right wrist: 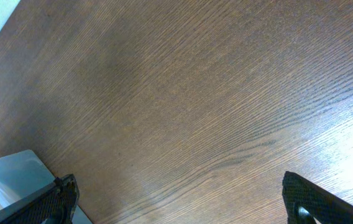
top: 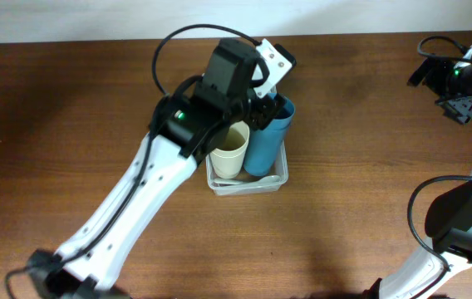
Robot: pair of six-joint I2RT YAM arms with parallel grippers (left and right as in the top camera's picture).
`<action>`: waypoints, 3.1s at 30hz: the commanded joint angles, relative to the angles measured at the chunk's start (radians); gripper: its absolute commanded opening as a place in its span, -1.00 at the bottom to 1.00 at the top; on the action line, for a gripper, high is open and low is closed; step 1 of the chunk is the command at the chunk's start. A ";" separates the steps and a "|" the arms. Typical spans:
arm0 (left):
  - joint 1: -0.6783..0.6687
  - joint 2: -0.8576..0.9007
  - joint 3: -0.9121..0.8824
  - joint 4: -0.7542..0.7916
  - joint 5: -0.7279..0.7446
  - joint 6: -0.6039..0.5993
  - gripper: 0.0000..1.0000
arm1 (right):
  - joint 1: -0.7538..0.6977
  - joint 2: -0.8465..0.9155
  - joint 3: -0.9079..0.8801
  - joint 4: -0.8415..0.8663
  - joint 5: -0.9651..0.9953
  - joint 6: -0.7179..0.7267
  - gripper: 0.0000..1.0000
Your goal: Pack container
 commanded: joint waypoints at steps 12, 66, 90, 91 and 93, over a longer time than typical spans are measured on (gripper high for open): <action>0.025 0.158 -0.002 0.064 0.060 -0.082 0.40 | -0.001 -0.002 0.002 0.000 0.008 -0.003 0.98; 0.403 -0.361 -0.001 -0.525 -0.266 -0.318 0.46 | -0.001 -0.002 0.002 0.000 0.008 -0.003 0.98; 0.618 -0.406 -0.003 -0.621 -0.261 -0.317 0.99 | -0.001 -0.002 0.002 0.000 0.008 -0.003 0.98; 0.618 -0.406 -0.003 -0.621 -0.261 -0.317 0.99 | -0.001 -0.002 0.002 0.000 0.008 -0.003 0.97; 0.618 -0.406 -0.003 -0.621 -0.261 -0.317 0.99 | -0.001 -0.002 0.002 0.000 0.009 -0.003 0.98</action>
